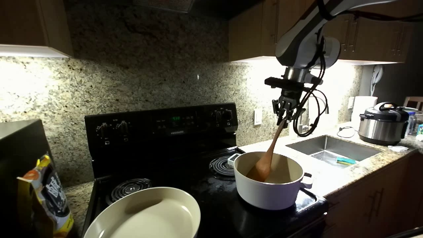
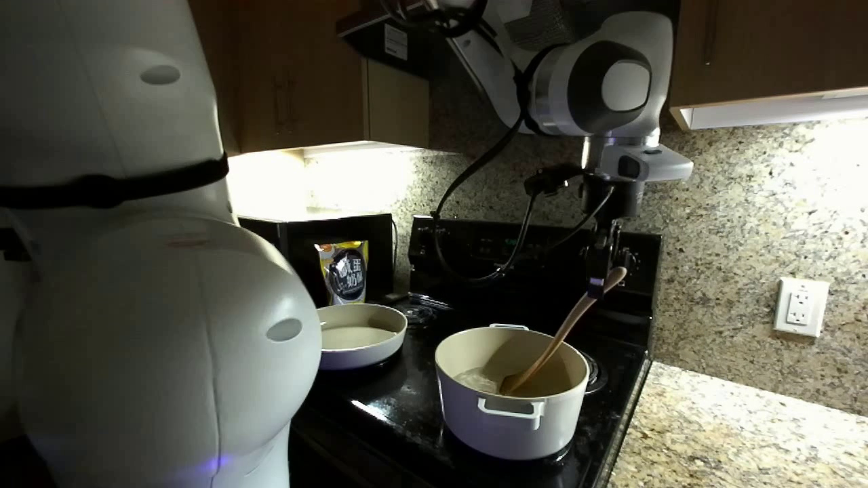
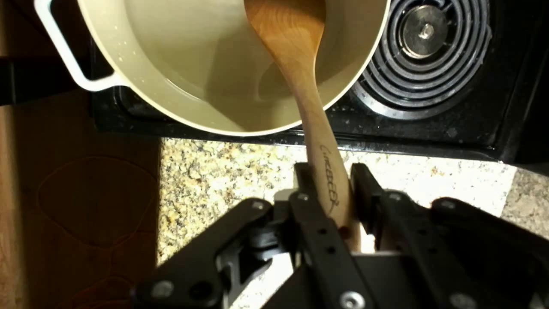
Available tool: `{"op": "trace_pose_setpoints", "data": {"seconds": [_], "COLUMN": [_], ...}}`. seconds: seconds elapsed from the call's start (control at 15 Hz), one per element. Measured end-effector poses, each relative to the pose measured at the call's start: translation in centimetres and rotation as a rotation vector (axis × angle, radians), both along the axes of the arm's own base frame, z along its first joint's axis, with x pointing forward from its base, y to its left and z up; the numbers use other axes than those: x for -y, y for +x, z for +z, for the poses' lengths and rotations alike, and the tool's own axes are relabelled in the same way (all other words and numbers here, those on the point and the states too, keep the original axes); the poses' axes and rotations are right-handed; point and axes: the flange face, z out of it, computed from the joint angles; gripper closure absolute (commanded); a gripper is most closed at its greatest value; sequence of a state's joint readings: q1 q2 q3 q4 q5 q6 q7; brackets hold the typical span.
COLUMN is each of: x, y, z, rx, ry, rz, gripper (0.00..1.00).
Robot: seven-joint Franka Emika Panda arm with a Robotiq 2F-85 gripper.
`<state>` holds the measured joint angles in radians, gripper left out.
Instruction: Use the wooden spatula to stir the liquid in the white pot
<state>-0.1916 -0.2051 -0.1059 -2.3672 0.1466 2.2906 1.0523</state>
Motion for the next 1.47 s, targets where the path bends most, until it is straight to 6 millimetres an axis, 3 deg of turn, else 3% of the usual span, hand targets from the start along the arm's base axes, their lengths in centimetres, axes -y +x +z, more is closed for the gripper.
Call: {"op": "trace_pose_setpoints", "data": {"seconds": [0.33,0.53,0.67,1.2,1.47], "x": [3.0,2.8,1.5,-6.9,-8.2], "y": [-1.2,-1.7,-1.5,0.7,1.9], "z": [-0.1,-0.2,-0.2,-0.1,0.2], "rx": [-0.057,-0.092,-0.101,-0.090,-0.081], "ry": [-0.064,-0.111,-0.130,-0.158,-0.164], "rz": [-0.052,-0.054,-0.015,0.194,0.224], "gripper": [0.90,0.90,0.90,0.90,0.90]}}
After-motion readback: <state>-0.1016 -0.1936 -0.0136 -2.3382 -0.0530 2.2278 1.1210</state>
